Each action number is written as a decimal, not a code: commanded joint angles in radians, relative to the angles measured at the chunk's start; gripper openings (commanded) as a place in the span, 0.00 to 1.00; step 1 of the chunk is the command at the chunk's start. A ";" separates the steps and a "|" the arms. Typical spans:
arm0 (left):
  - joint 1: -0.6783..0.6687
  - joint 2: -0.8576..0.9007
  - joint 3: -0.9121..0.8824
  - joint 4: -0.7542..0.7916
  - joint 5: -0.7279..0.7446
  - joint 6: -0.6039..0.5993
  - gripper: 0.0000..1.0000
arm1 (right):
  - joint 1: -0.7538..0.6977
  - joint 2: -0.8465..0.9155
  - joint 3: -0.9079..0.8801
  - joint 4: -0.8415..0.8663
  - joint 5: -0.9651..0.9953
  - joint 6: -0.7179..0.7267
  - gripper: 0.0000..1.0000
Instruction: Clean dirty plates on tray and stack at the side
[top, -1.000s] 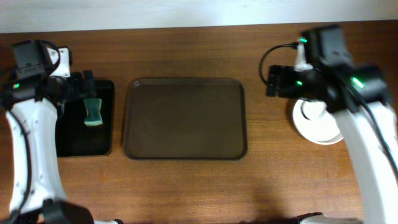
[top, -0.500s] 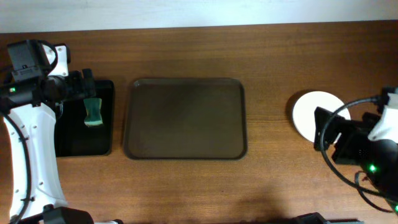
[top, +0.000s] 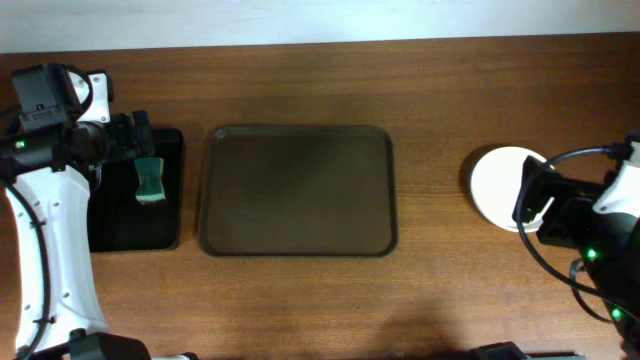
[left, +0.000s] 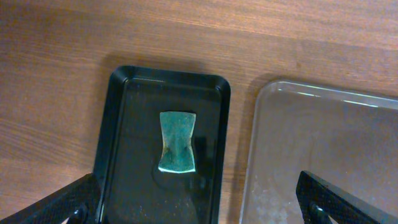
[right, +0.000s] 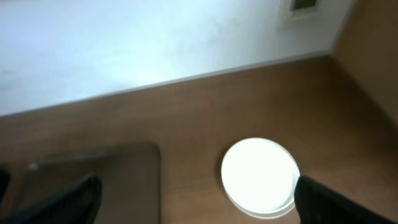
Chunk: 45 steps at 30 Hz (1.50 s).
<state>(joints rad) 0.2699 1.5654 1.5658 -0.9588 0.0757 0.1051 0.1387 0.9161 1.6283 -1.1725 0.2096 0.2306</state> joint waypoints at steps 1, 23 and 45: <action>0.002 0.006 0.002 -0.002 0.014 0.001 0.99 | -0.064 -0.082 -0.161 0.154 -0.187 -0.212 0.98; 0.002 0.006 0.002 -0.001 0.014 0.001 0.99 | -0.134 -0.912 -1.484 1.222 -0.371 -0.238 0.98; 0.002 0.006 0.002 -0.001 0.014 0.002 0.99 | -0.132 -0.907 -1.623 1.101 -0.303 -0.234 0.98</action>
<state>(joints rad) 0.2699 1.5654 1.5654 -0.9611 0.0792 0.1051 0.0105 0.0158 0.0105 -0.0647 -0.1059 -0.0036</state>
